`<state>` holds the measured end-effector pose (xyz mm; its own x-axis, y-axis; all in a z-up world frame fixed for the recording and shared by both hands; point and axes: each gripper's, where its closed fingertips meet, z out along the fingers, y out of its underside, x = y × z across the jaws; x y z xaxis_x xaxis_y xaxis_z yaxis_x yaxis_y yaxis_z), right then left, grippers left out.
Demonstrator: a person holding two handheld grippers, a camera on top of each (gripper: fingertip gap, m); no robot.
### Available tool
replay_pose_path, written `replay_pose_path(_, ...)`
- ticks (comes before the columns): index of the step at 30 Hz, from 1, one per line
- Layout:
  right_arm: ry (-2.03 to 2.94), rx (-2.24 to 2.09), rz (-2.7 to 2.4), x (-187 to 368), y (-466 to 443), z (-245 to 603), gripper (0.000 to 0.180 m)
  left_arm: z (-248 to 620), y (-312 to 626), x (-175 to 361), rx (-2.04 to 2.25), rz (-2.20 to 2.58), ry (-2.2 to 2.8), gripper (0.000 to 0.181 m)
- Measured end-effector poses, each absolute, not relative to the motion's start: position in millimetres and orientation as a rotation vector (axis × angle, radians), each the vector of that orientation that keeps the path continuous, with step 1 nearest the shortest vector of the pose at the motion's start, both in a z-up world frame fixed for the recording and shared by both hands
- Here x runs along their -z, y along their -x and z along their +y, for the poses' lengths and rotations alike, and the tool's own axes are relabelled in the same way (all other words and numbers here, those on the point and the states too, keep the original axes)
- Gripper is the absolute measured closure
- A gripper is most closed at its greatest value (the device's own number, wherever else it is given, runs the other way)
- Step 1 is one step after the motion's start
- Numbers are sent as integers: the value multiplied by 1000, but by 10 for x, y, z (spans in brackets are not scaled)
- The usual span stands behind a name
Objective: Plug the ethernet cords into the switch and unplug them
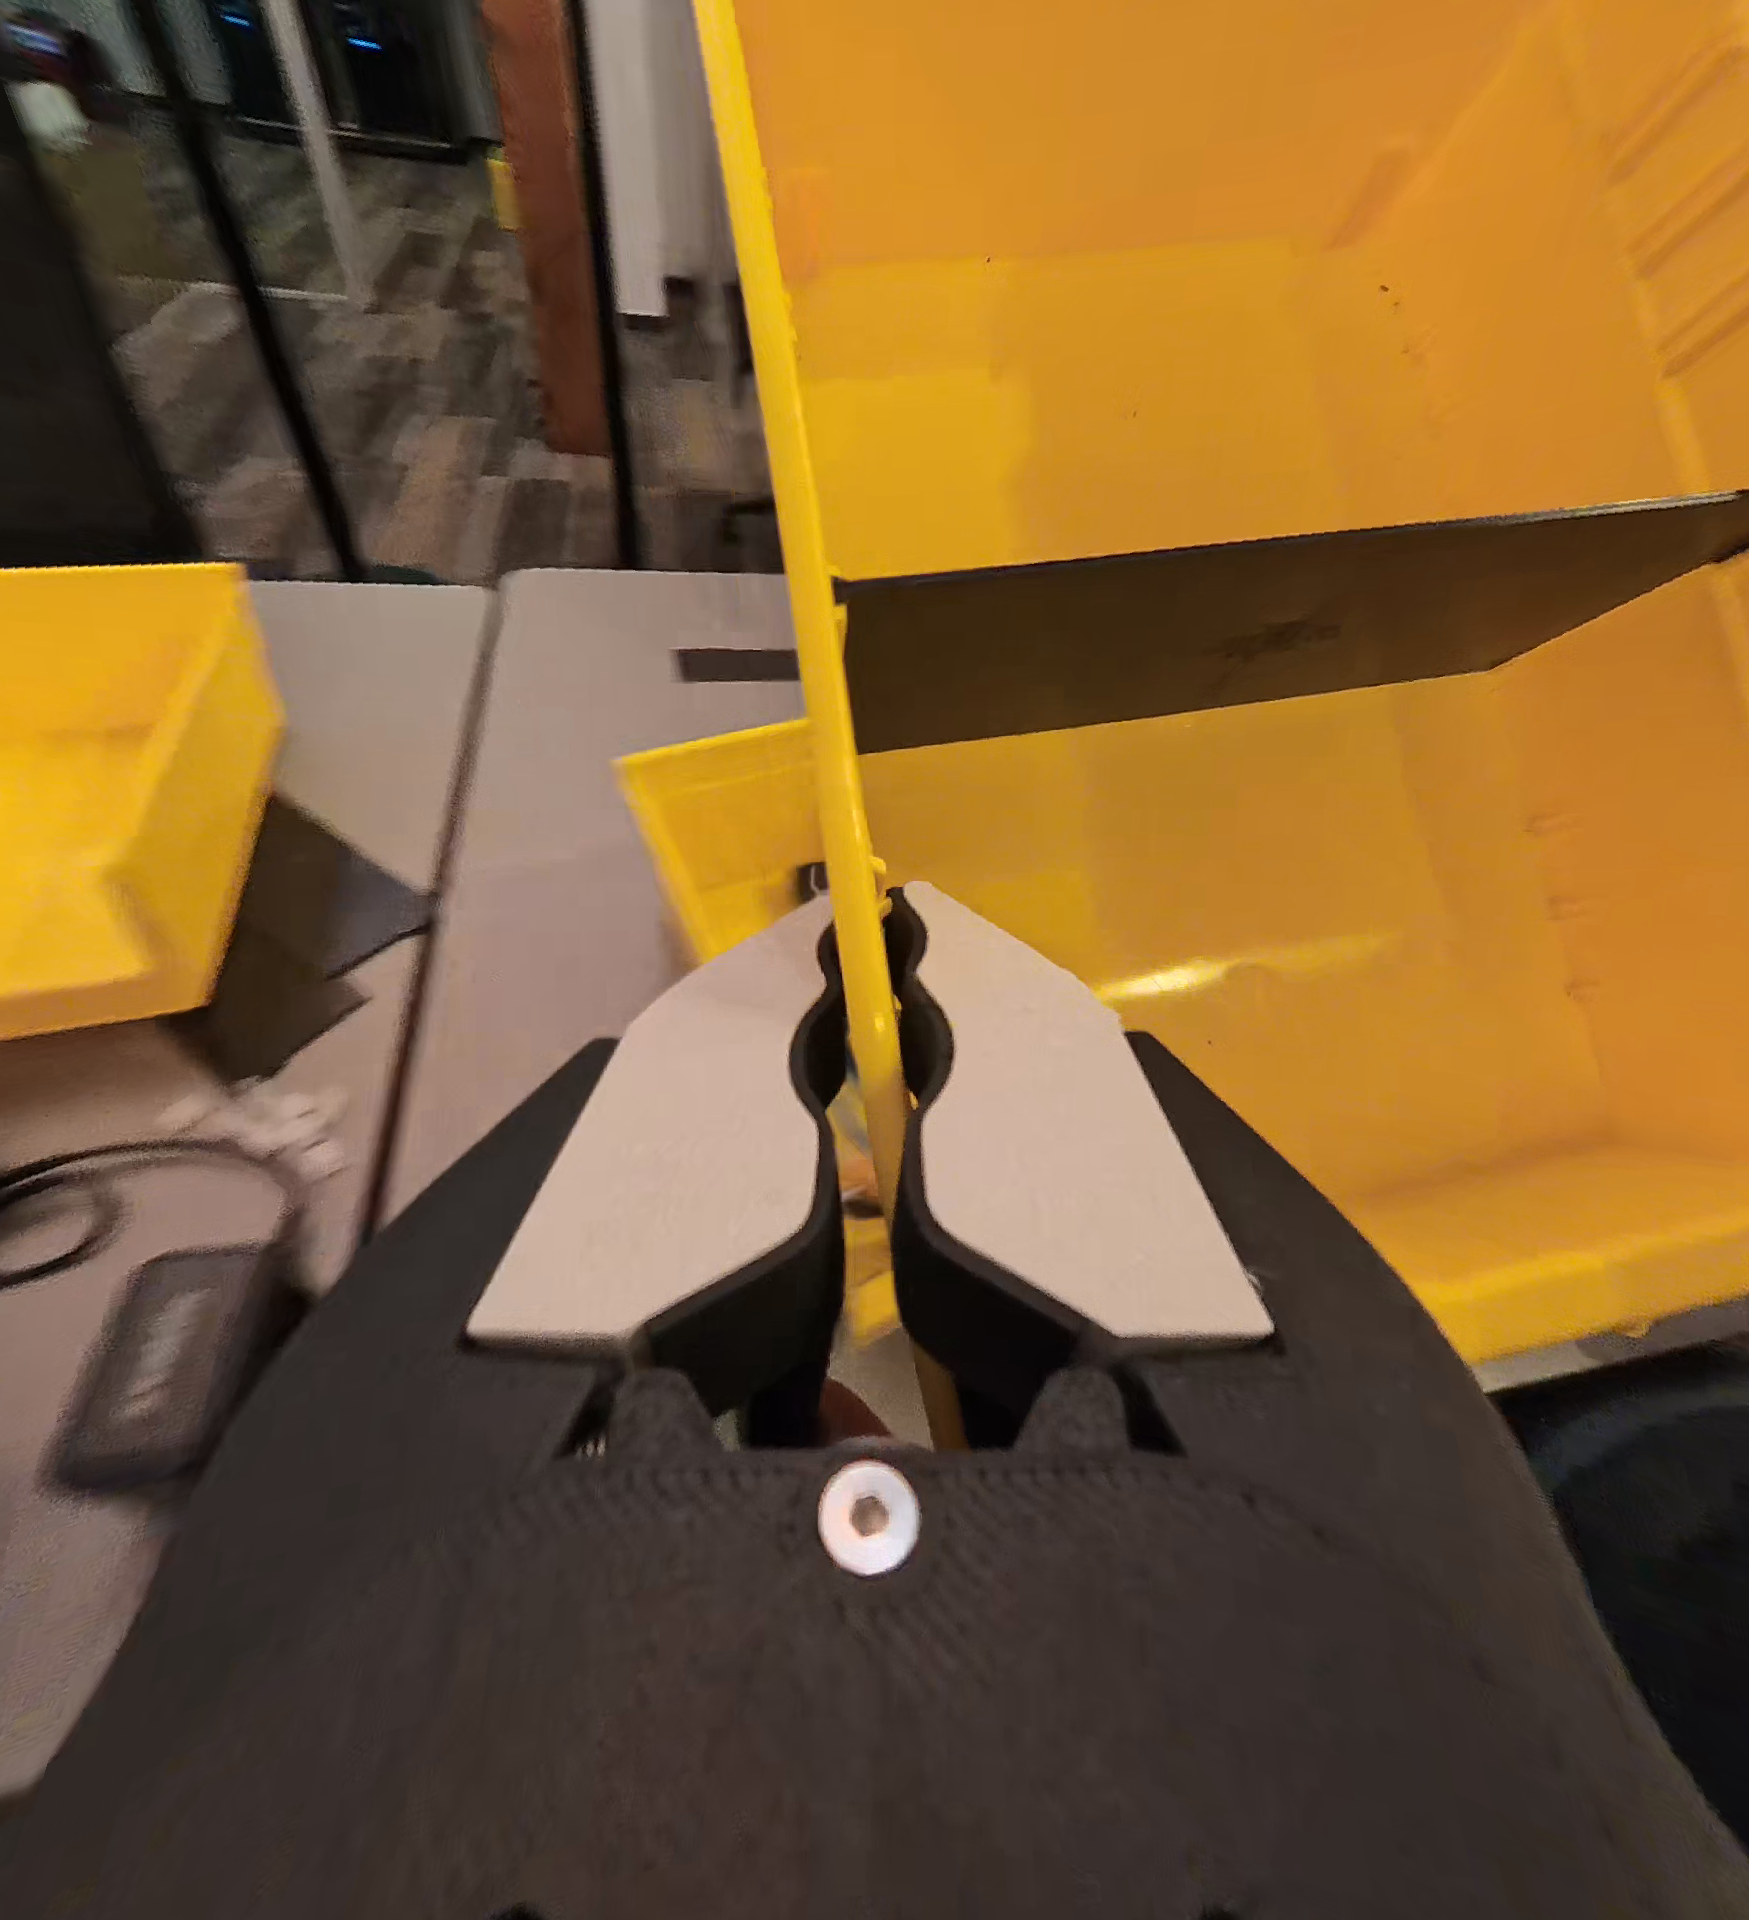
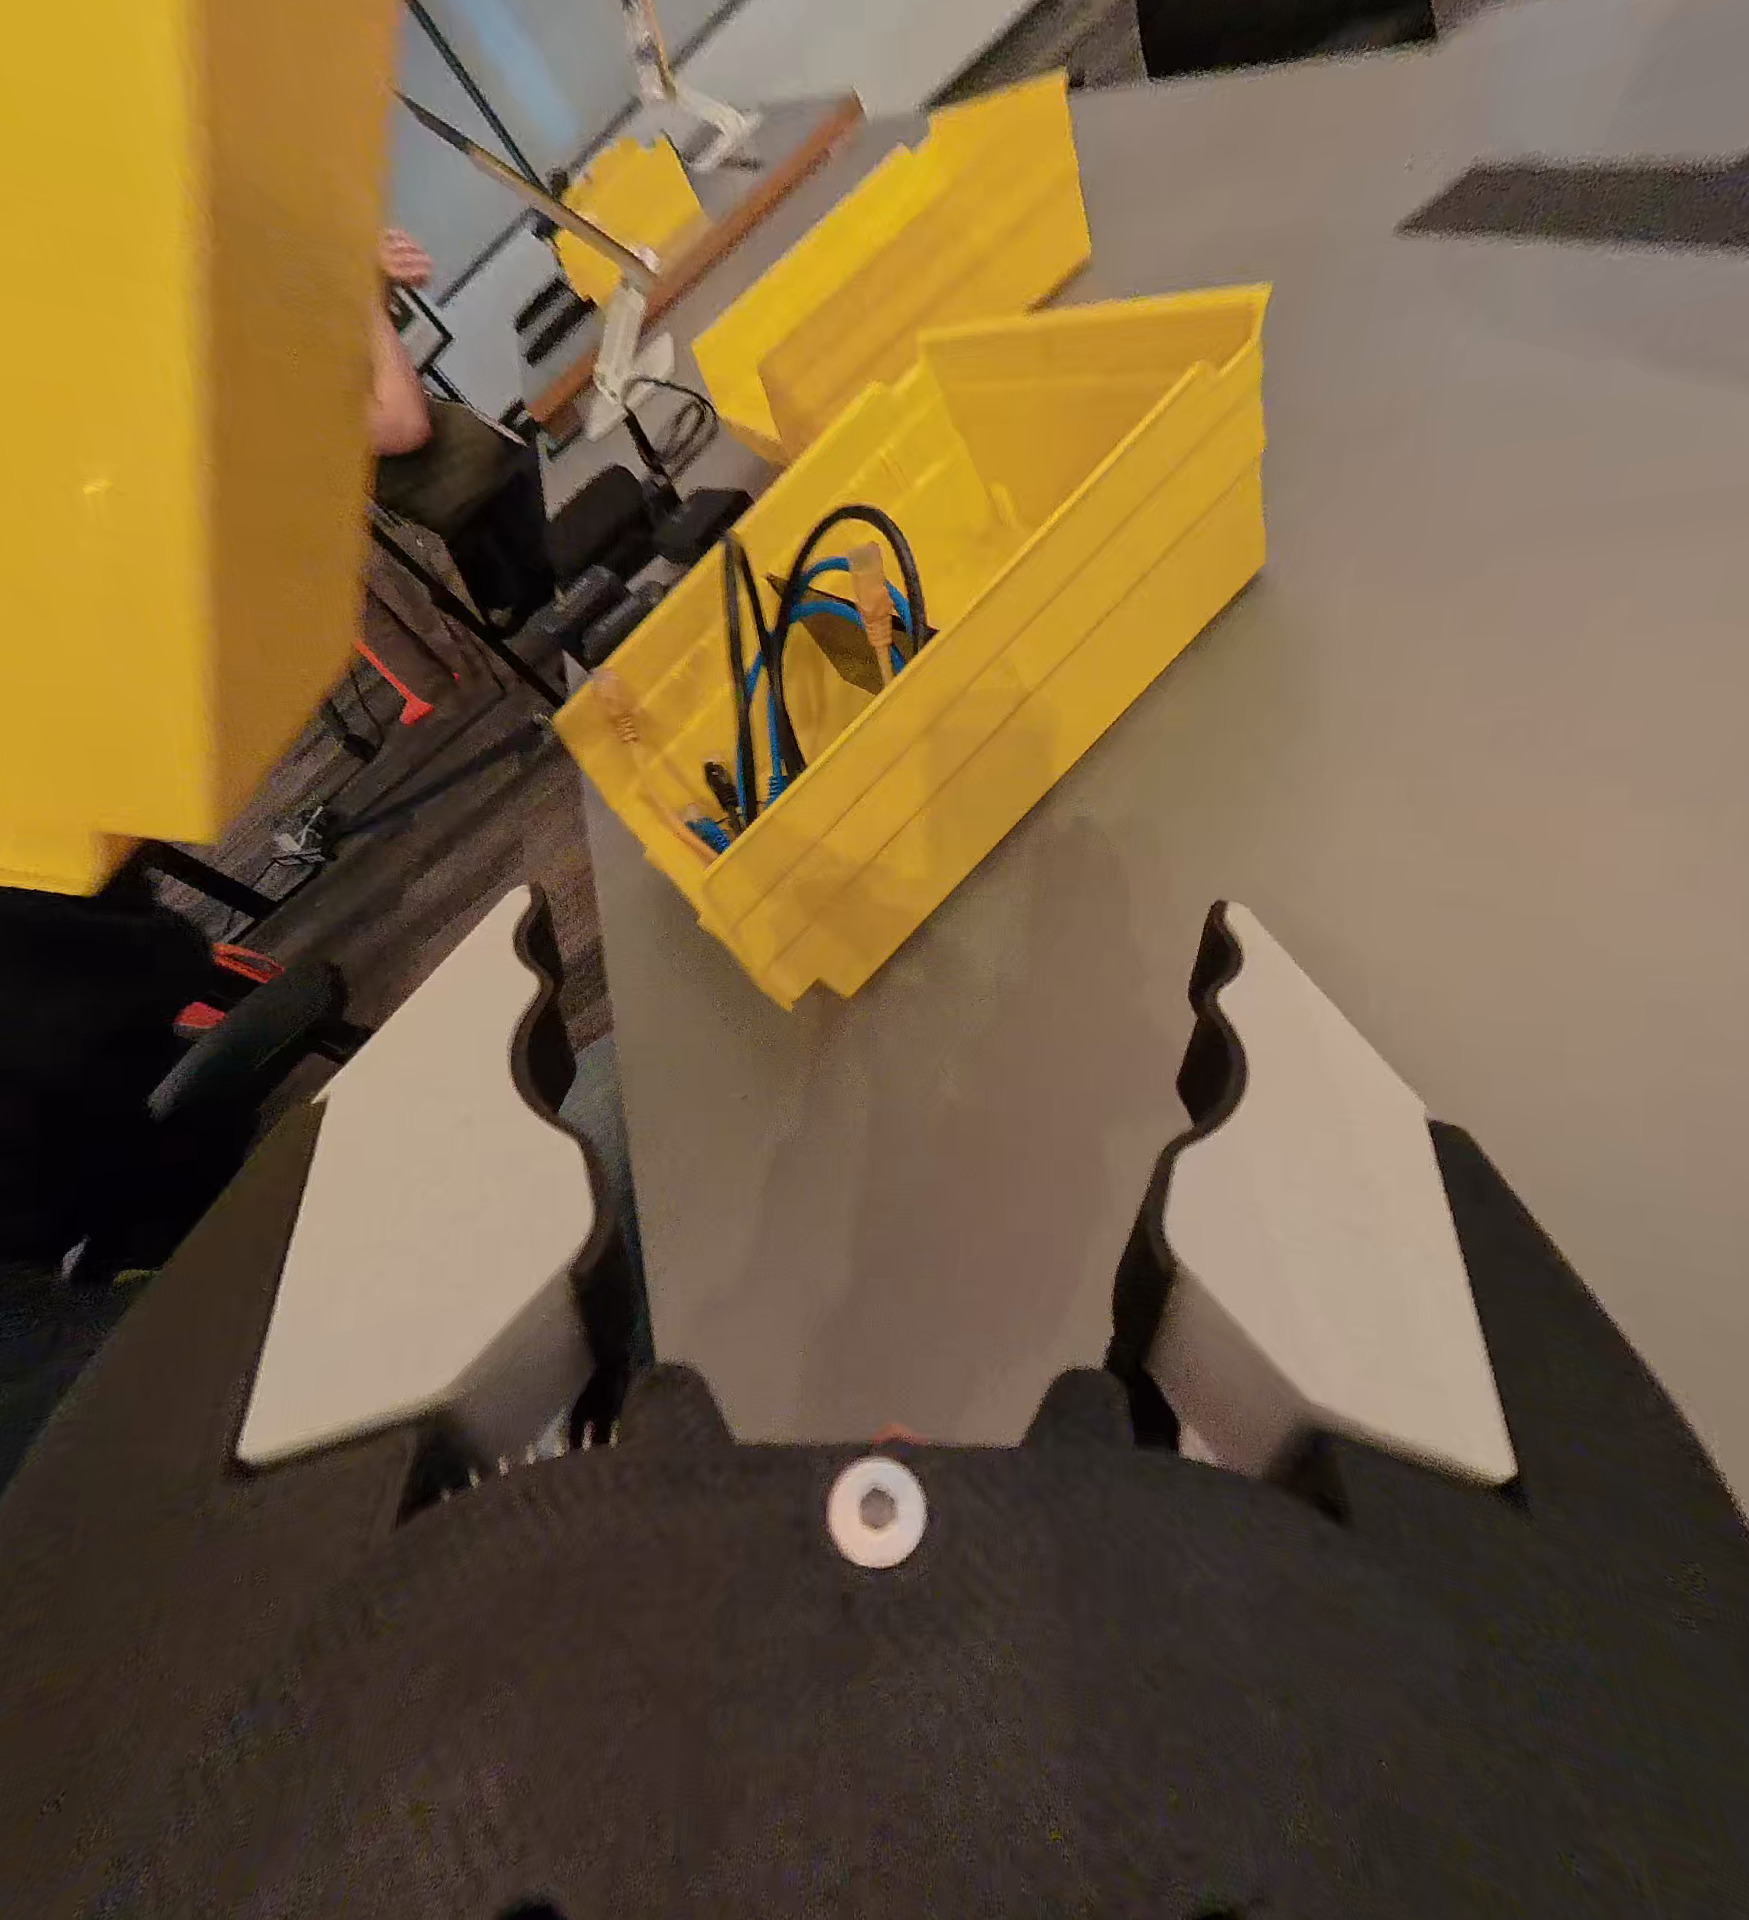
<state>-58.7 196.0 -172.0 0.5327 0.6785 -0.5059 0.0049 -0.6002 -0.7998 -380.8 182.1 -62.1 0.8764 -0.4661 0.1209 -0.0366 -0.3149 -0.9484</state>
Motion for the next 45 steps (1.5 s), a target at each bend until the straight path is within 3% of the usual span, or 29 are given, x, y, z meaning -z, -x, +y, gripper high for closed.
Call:
replay_pose_path(5,1702,-1075,-433,850,-339,1428,71,1924,2356,870,531,599,1870,177)
replay_pose_path(9,1654,-1012,-349,578,-965,955,65,1969,1104,1168,612,799,1894,176)
replay_pose_path(14,1871,-763,-247,1116,-1445,677,62,1971,-102,1733,729,930,1968,176)
replay_pose_path(20,2065,-615,-83,1843,-1969,703,64,1728,-907,2281,736,1000,2039,173)
replay_pose_path(23,2201,-485,-49,2237,-2292,730,75,1558,-1150,2455,796,1000,2095,163)
replay_pose_path(26,2289,-360,-34,2512,-2592,768,87,1333,-1366,2537,894,1065,2129,140)
replay_pose_path(29,2397,-189,-72,2719,-2883,777,103,1042,-1483,2485,1036,1176,2128,132)
replay_pose_path(35,2478,35,-159,2771,-3297,880,148,1298,-717,1690,714,1150,1885,122)
replay_pose_path(39,2492,20,-201,2785,-3437,879,154,1925,957,1468,208,884,1899,116)
replay_pose_path(45,2508,49,-222,2799,-3747,830,161,2341,3259,1805,-258,572,2120,118)
